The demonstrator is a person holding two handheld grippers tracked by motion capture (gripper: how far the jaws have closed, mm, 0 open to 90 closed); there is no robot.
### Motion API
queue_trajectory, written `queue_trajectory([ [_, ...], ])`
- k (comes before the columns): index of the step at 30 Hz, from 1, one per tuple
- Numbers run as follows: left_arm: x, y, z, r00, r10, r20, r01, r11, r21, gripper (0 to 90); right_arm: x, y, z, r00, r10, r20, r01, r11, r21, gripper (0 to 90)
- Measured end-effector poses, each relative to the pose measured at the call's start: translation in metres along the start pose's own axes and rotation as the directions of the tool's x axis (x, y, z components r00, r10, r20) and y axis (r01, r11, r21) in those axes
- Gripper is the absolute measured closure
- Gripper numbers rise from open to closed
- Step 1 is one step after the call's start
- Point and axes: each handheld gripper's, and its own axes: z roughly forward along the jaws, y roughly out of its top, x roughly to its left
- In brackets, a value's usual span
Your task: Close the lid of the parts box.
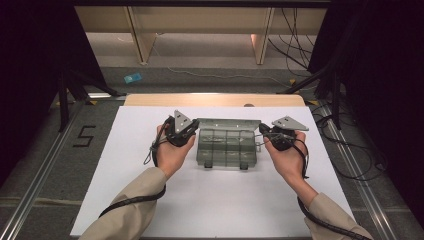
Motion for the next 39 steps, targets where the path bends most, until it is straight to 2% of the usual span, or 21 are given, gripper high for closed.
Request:
queue_trajectory([
  [9,-0.002,-0.003,-0.003,0.9999,0.007,0.012,-0.007,0.9999,0.01,81.3,0.0,-0.002,-0.001,1.0,-0.005,-0.008,0.005,1.0,-0.004,83.7],
  [12,-0.002,-0.003,-0.004,0.9997,0.017,0.016,-0.017,0.9997,0.017,80.4,0.001,-0.003,-0.004,0.9998,0.009,-0.019,-0.009,1.0,0.019,82.2],
  [13,-0.003,-0.004,-0.004,0.9998,0.015,0.017,-0.015,0.9997,0.018,80.2,0.001,-0.004,-0.003,0.9998,0.007,-0.019,-0.007,1.0,0.003,81.8],
  [14,-0.005,-0.005,-0.006,0.9998,-0.012,0.014,0.012,0.9994,0.034,80.0,0.001,-0.004,-0.003,0.9998,0.007,-0.017,-0.007,1.0,0.003,81.4],
  [15,-0.005,-0.005,-0.007,0.9998,-0.012,0.015,0.011,0.9994,0.033,79.8,0.0,-0.004,-0.004,1.0,-0.005,-0.007,0.005,1.0,0.004,80.9],
  [16,-0.004,-0.005,-0.006,0.9996,0.019,0.021,-0.019,0.9996,0.02,79.6,0.0,-0.005,-0.005,0.9999,-0.008,-0.011,0.008,1.0,0.002,80.2],
  [18,-0.004,-0.005,-0.007,0.9995,0.02,0.025,-0.021,0.9995,0.024,79.2,0.0,-0.005,-0.006,0.9996,0.004,-0.027,-0.004,1.0,0.019,78.6],
  [22,-0.004,-0.006,-0.009,0.9992,0.022,0.034,-0.023,0.9994,0.027,78.4,-0.001,-0.007,-0.009,0.9997,-0.008,-0.024,0.009,0.999,0.031,74.1],
  [23,-0.005,-0.007,-0.009,0.9992,0.017,0.036,-0.018,0.9995,0.028,78.1,-0.001,-0.007,-0.01,0.9995,0.008,-0.032,-0.007,0.999,0.031,73.2],
  [24,-0.007,-0.008,-0.01,0.9994,-0.008,0.034,0.007,0.9991,0.042,77.7,-0.001,-0.008,-0.01,0.9993,0.008,-0.035,-0.007,1.0,0.03,72.2],
  [25,-0.005,-0.007,-0.01,0.9989,0.022,0.04,-0.023,0.9992,0.032,77.3,-0.002,-0.008,-0.01,0.9994,-0.001,-0.036,0.003,1.0,0.031,71.5],
  [29,-0.006,-0.009,-0.012,0.9987,0.018,0.048,-0.02,0.999,0.04,75.0,-0.002,-0.011,-0.012,0.9989,-0.002,-0.047,0.003,1.0,0.026,68.5],
  [30,-0.006,-0.01,-0.012,0.9984,0.025,0.051,-0.027,0.9987,0.043,74.1,-0.002,-0.012,-0.013,0.9983,0.0,-0.058,0.002,0.999,0.04,67.6],
  [31,-0.006,-0.01,-0.013,0.998,0.028,0.056,-0.031,0.9981,0.053,72.4,-0.002,-0.013,-0.014,0.9978,0.011,-0.065,-0.008,0.999,0.04,66.3],
  [32,-0.006,-0.01,-0.014,0.9978,0.026,0.06,-0.029,0.998,0.055,70.9,-0.004,-0.013,-0.014,0.9985,-0.015,-0.053,0.017,0.999,0.029,64.9],
  [33,-0.006,-0.011,-0.015,0.9978,0.027,0.061,-0.03,0.9979,0.057,69.0,-0.004,-0.014,-0.015,0.9983,-0.015,-0.056,0.017,0.999,0.036,63.4],
  [34,-0.007,-0.011,-0.017,0.9976,0.027,0.065,-0.031,0.9978,0.059,67.1,-0.004,-0.015,-0.016,0.9974,-0.003,-0.072,0.007,0.998,0.057,61.6],
  [36,-0.007,-0.012,-0.019,0.9974,0.017,0.07,-0.022,0.9972,0.072,61.5,-0.006,-0.016,-0.017,0.9962,-0.006,-0.086,0.011,0.998,0.058,58.4],
  [39,-0.007,-0.013,-0.024,0.993,0.027,0.115,-0.038,0.9951,0.092,48.2,-0.008,-0.02,-0.019,0.9942,-0.029,-0.103,0.035,0.998,0.053,50.3],
])
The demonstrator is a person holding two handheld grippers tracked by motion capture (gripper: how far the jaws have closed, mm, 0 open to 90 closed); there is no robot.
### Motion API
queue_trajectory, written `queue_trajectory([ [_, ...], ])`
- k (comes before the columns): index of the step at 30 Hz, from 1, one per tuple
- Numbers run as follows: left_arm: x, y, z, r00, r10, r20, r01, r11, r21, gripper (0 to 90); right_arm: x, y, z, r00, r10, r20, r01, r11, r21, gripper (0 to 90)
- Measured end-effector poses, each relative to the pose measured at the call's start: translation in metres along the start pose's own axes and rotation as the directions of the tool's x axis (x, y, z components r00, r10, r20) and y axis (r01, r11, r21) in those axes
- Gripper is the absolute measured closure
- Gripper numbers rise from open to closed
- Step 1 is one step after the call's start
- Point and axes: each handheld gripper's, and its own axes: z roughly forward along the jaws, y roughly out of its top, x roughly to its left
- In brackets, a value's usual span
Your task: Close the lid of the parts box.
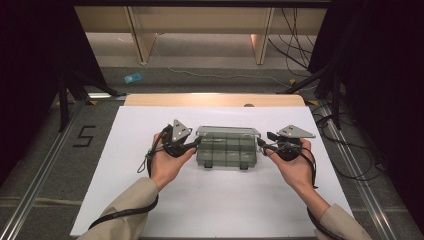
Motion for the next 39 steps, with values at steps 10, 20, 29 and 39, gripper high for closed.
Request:
queue_trajectory([
  [10,-0.007,-0.005,-0.01,0.9953,0.021,0.095,-0.029,0.9961,0.084,15.3,0.001,-0.011,-0.007,0.9936,-0.053,-0.1,0.063,0.993,0.096,22.6],
  [20,-0.008,0.0,-0.018,0.9932,0.006,0.116,-0.016,0.9961,0.087,13.3,0.004,-0.012,-0.013,0.9869,-0.061,-0.149,0.077,0.991,0.105,16.3],
  [29,-0.007,0.005,-0.021,0.99,-0.044,0.134,0.037,0.998,0.051,22.8,0.006,-0.006,-0.016,0.9839,-0.053,-0.17,0.07,0.993,0.092,16.5],
  [39,-0.012,0.018,-0.02,0.9948,-0.037,0.095,0.034,0.9989,0.031,61.0,0.006,0.009,-0.017,0.9862,-0.082,-0.144,0.086,0.996,0.027,38.7],
])
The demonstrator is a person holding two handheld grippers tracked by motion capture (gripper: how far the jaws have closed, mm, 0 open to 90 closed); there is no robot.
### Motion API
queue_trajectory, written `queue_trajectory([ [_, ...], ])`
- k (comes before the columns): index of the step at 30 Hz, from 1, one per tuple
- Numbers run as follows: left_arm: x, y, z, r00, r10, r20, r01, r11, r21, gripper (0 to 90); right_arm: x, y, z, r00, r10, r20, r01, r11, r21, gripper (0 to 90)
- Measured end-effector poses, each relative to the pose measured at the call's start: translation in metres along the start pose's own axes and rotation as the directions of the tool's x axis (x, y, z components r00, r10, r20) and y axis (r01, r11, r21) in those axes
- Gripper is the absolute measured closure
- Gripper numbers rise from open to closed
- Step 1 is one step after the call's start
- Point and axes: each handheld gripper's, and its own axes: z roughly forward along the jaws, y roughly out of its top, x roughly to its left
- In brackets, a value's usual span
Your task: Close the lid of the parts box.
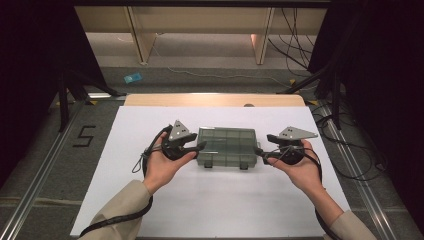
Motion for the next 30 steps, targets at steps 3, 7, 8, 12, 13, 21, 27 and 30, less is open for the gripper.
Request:
queue_trajectory([
  [3,0.003,0.003,0.002,0.9998,0.017,-0.014,-0.016,0.9993,0.035,73.7,-0.001,0.005,0.001,0.9997,0.017,0.017,-0.017,1.0,-0.02,56.6],
  [7,0.003,0.005,0.01,0.9994,-0.007,-0.032,0.009,0.9988,0.048,86.3,-0.001,0.01,0.005,0.9999,0.016,0.0,-0.016,1.0,-0.005,74.5],
  [8,0.004,0.006,0.011,0.9994,0.012,-0.032,-0.009,0.9974,0.072,88.3,-0.001,0.011,0.006,0.9999,0.009,0.008,-0.009,1.0,-0.002,77.9],
  [12,0.002,0.008,0.02,0.9997,-0.001,-0.026,0.004,0.9936,0.113,90.0,0.001,0.014,0.014,1.0,-0.007,-0.005,0.007,1.0,0.007,89.2],
  [13,0.002,0.009,0.02,0.9994,0.013,-0.031,-0.009,0.9917,0.128,90.0,0.001,0.015,0.015,0.9999,-0.015,-0.002,0.015,1.0,0.011,90.0],
  [21,0.006,0.006,0.022,0.9991,0.042,-0.003,-0.041,0.9806,0.192,89.9,0.005,0.015,0.023,0.9996,-0.017,-0.024,0.018,0.999,0.034,90.0],
  [27,0.007,0.004,0.024,0.9996,0.027,0.003,-0.027,0.9781,0.206,89.9,0.006,0.012,0.028,0.9994,0.0,-0.033,0.001,0.999,0.048,90.0],
  [30,0.006,0.003,0.026,0.9997,0.024,0.009,-0.025,0.9772,0.211,90.0,0.006,0.01,0.031,0.9993,-0.002,-0.037,0.004,0.999,0.051,90.0],
])
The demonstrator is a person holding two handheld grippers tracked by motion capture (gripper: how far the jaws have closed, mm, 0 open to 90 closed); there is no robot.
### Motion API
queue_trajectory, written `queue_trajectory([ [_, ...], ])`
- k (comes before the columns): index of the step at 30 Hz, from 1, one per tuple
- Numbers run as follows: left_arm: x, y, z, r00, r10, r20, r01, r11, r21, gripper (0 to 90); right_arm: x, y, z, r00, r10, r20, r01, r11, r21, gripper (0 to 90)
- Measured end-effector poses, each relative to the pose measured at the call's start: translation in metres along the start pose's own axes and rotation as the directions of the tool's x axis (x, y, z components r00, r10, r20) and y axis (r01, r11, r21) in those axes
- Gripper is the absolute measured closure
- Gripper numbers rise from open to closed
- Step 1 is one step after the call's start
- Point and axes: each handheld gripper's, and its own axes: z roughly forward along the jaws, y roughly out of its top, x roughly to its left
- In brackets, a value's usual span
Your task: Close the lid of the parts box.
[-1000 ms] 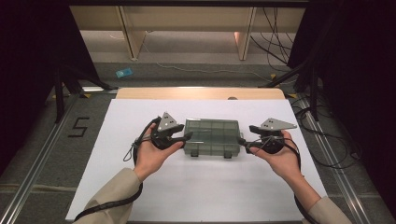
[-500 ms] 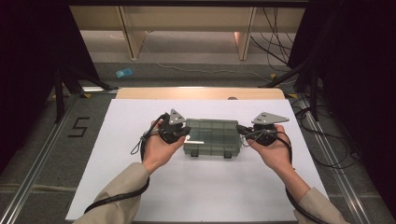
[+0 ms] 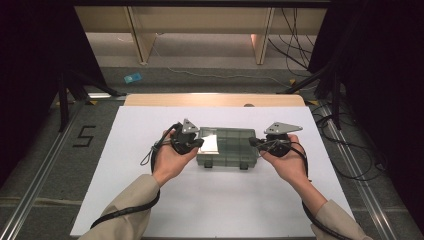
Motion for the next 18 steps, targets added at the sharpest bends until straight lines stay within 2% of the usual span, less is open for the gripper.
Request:
queue_trajectory([
  [11,-0.0008,-0.0039,0.0069,0.9997,-0.02,0.011,0.02,0.9997,0.012,89.9,0.0005,-0.0066,0.0061,0.9999,0.014,-0.007,-0.014,0.999,0.047,90.0],
  [18,-0.0008,-0.0048,0.0084,0.9998,-0.02,0.011,0.019,0.9997,0.013,89.9,0.0003,-0.0085,0.0077,0.9998,0.018,-0.003,-0.018,0.998,0.056,90.0],
])
